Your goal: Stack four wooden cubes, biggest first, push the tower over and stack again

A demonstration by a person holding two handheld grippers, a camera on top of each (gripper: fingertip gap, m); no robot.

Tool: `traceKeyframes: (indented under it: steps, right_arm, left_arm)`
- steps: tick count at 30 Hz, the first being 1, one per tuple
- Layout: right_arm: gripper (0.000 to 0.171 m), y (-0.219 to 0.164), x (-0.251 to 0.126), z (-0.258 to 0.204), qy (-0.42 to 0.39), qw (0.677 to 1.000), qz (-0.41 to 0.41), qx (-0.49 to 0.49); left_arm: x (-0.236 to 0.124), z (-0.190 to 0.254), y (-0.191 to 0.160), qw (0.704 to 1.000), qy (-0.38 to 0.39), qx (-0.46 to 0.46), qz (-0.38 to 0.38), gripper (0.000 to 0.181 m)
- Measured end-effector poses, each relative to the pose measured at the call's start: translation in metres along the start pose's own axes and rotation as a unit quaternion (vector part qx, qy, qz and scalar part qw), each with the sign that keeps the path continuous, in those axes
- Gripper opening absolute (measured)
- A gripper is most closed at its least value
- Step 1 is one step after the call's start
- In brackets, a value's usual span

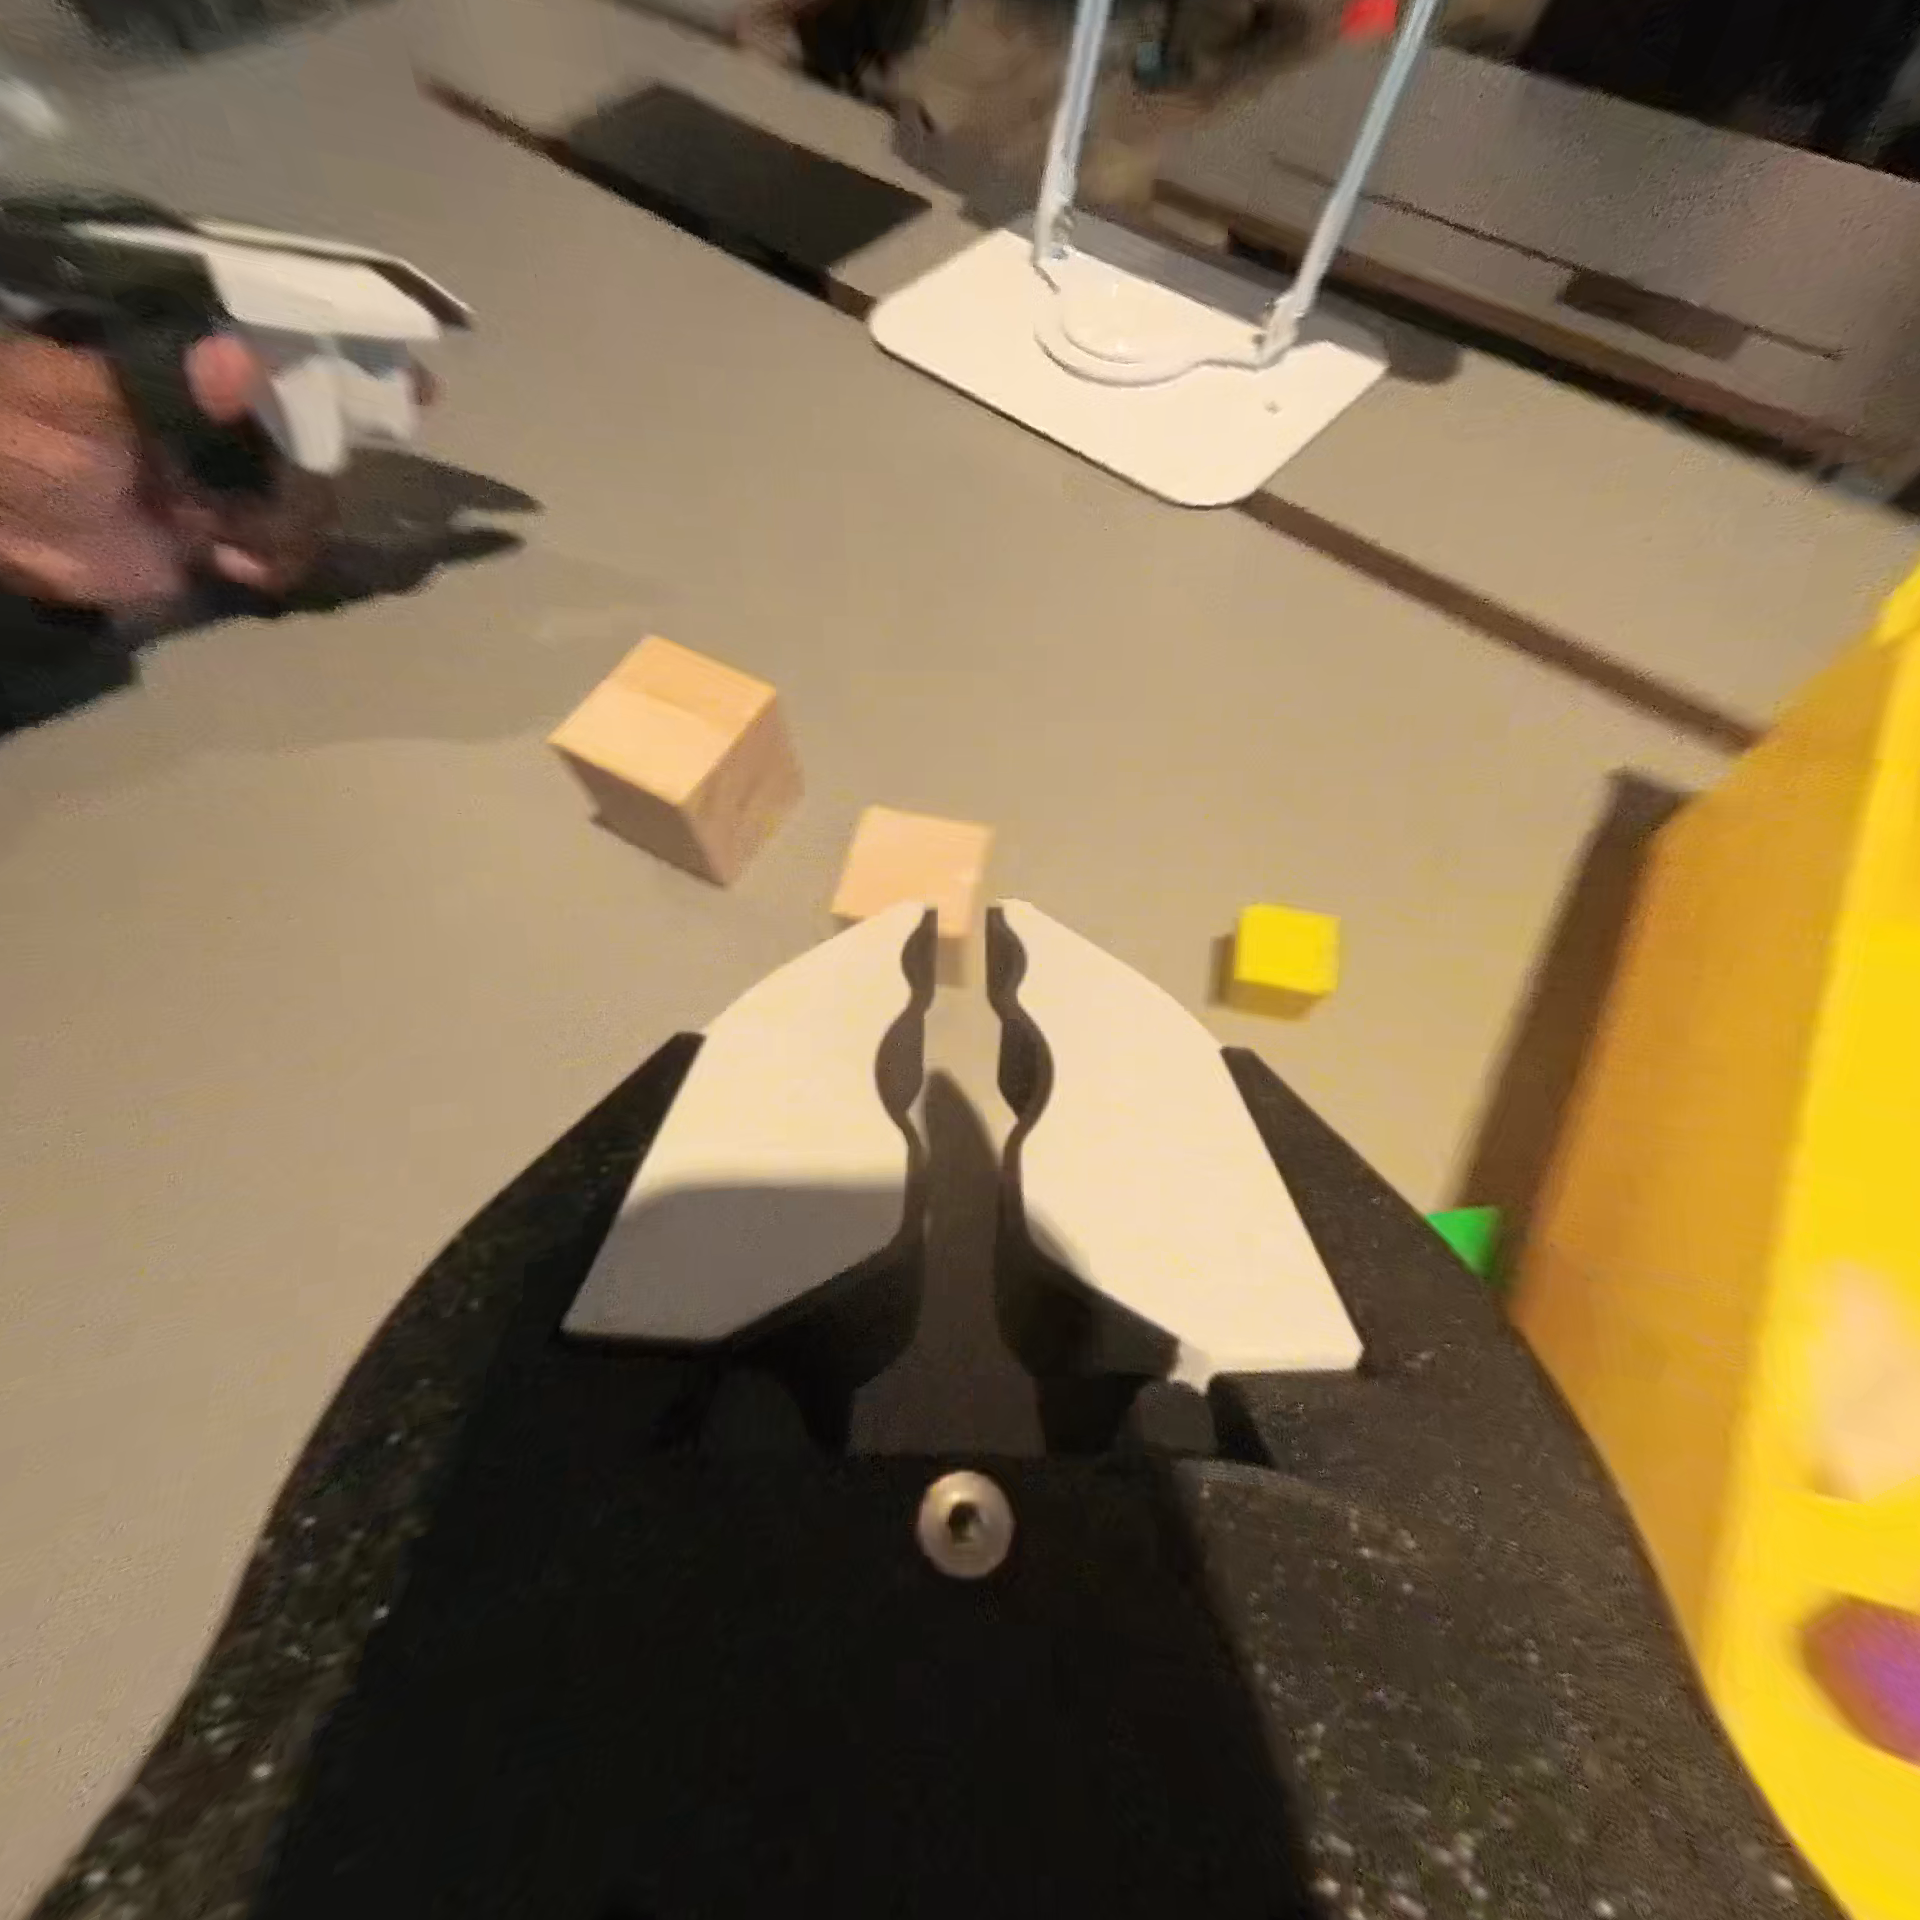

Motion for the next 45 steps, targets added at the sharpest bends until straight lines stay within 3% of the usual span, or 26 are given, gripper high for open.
traceKeyframes:
  steps: [1, 5, 9, 16, 20, 25, 30, 33, 45]
  right_arm:
    - [0.01, -0.017, 0.005, -0.007, 0.015, 0.999, 0.034, 0.014]
    - [0.01, -0.052, 0.015, -0.031, 0.024, 0.982, 0.185, 0.018]
    - [0.011, -0.037, -0.005, -0.037, -0.008, 0.963, 0.268, -0.014]
    - [0.013, -0.04, -0.008, -0.025, 0.036, 0.955, 0.293, 0.012]
    - [0.013, -0.031, -0.012, -0.02, 0.048, 0.962, 0.267, -0.03]
    - [0.016, -0.018, -0.006, -0.005, 0.087, 0.97, 0.213, -0.082]
    - [0.022, -0.033, 0.029, 0.015, 0.094, 0.98, 0.173, -0.03]
    - [0.028, -0.034, 0.034, 0.015, 0.078, 0.983, 0.168, -0.005]
    - [0.024, -0.043, 0.01, 0.015, 0.038, 0.978, 0.204, 0.012]
  left_arm:
    - [0.0, 0.007, 0.0, 1.0, -0.017, 0.018, 0.007, 0.025]
    - [-0.001, 0.037, 0.0, 0.989, -0.027, 0.124, 0.071, 0.025]
    - [-0.001, 0.066, -0.009, 0.974, -0.033, 0.2, 0.097, 0.027]
    - [-0.001, 0.111, -0.017, 0.974, -0.041, 0.178, 0.133, 0.031]
    - [-0.001, 0.153, -0.023, 0.982, -0.014, 0.11, 0.154, 0.033]
    - [0.038, 0.213, -0.057, 0.986, 0.067, 0.14, 0.058, 0.043]
    - [0.078, 0.236, -0.086, 0.958, 0.169, 0.222, -0.061, 0.047]
    - [0.095, 0.234, -0.083, 0.955, 0.206, 0.204, -0.068, 0.047]
    - [0.144, 0.216, -0.079, 0.93, 0.297, 0.178, -0.125, 0.049]
Point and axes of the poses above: each gripper's, where its closed fingertips meet, x out along the fingers, y out of its top, z = x × y across the jaws, the point moved 5 cm from there along -x, back along the fingers, and after that the axes turned 14 degrees about y, right-handed, at the moved point
